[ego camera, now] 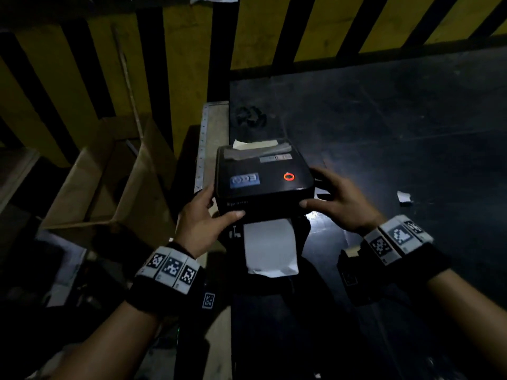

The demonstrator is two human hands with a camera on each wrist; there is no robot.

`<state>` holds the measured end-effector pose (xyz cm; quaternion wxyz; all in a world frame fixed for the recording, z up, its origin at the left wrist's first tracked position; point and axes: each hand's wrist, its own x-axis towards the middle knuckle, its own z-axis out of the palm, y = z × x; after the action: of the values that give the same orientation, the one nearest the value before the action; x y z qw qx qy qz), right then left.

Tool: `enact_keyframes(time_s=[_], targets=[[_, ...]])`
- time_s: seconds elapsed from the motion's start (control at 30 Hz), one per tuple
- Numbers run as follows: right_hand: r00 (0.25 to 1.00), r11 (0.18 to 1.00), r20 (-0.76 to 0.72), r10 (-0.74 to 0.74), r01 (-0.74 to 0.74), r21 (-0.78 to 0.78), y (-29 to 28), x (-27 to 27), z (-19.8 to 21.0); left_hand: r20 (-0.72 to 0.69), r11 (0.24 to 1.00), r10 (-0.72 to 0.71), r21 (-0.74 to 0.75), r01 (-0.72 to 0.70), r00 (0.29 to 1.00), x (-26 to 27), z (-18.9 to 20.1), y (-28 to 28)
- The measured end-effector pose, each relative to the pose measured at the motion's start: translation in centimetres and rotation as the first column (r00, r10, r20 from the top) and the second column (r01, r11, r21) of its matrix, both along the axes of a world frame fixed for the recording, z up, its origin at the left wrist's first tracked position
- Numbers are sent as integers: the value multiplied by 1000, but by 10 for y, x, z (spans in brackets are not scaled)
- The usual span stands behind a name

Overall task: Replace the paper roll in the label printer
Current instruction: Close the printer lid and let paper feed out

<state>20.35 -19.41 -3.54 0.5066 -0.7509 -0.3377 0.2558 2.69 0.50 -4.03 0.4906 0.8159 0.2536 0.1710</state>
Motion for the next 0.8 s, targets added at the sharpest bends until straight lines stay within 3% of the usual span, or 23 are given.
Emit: enact_keyframes(time_s=[0.13, 0.23, 0.53, 0.8], targets=[[999, 996, 7, 48, -47, -80, -7, -4, -13, -67, 997, -74, 32, 76, 995, -8, -19, -3], [997, 992, -3, 81, -81, -99, -8, -7, -14, -100, 994, -102, -37, 99, 990, -7, -17, -7], [976, 984, -128, 175, -177, -8, 2, 1, -32, -66, 983, -143, -128, 134, 988, 4, -32, -4], [972, 986, -167, 168, -163, 42, 3, -2, -44, 5, 980, -106, -171, 105, 994, 5, -36, -9]])
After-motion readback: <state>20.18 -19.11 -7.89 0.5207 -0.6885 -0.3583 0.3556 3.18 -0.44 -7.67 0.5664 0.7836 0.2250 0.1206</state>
